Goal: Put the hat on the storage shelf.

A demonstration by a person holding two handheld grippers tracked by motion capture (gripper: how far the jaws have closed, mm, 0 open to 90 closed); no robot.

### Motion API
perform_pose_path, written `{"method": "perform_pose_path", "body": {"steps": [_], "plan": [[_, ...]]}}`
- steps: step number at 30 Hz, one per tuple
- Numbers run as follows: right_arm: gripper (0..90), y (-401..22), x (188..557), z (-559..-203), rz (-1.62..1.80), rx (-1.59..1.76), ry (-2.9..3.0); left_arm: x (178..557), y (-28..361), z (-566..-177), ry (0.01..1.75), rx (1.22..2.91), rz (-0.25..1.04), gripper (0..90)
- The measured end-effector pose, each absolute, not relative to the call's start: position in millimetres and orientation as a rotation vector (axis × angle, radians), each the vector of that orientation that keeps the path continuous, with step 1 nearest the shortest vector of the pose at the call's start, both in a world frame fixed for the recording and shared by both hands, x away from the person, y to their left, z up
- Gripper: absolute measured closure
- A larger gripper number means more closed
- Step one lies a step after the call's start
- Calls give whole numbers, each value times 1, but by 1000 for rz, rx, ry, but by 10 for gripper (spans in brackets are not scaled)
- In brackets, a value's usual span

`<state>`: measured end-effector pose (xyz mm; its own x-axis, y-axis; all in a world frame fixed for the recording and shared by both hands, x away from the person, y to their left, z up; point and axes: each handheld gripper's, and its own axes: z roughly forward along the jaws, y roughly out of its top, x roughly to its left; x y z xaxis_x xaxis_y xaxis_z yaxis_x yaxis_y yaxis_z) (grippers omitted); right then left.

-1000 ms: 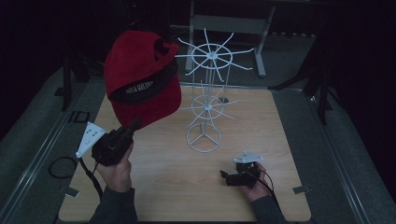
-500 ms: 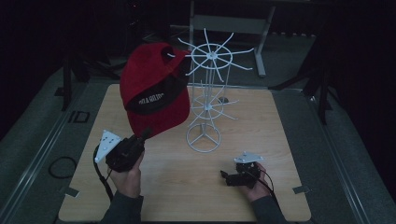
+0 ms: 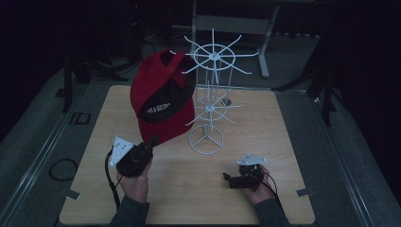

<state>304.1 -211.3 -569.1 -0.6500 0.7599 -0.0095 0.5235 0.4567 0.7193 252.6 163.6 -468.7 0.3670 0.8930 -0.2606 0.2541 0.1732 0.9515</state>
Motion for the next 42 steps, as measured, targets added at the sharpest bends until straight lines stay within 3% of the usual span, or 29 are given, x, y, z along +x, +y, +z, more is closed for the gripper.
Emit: {"method": "perform_pose_path", "body": {"steps": [11,18,24,32,42], "plan": [[128,-211,304,-569,1003,1090,2381,257,161,-475,1166,1414,657,802],[128,-211,304,-569,1002,1092,2381,256,164,-471,1161,1399,679,606],[128,-211,304,-569,1002,1092,2381,258,169,-470,1168,1395,685,502],[128,-212,303,-569,1002,1093,2382,263,175,-465,1158,1443,666,439],[128,-212,303,-569,1003,1093,2381,268,184,-463,1164,1465,641,422]]}}
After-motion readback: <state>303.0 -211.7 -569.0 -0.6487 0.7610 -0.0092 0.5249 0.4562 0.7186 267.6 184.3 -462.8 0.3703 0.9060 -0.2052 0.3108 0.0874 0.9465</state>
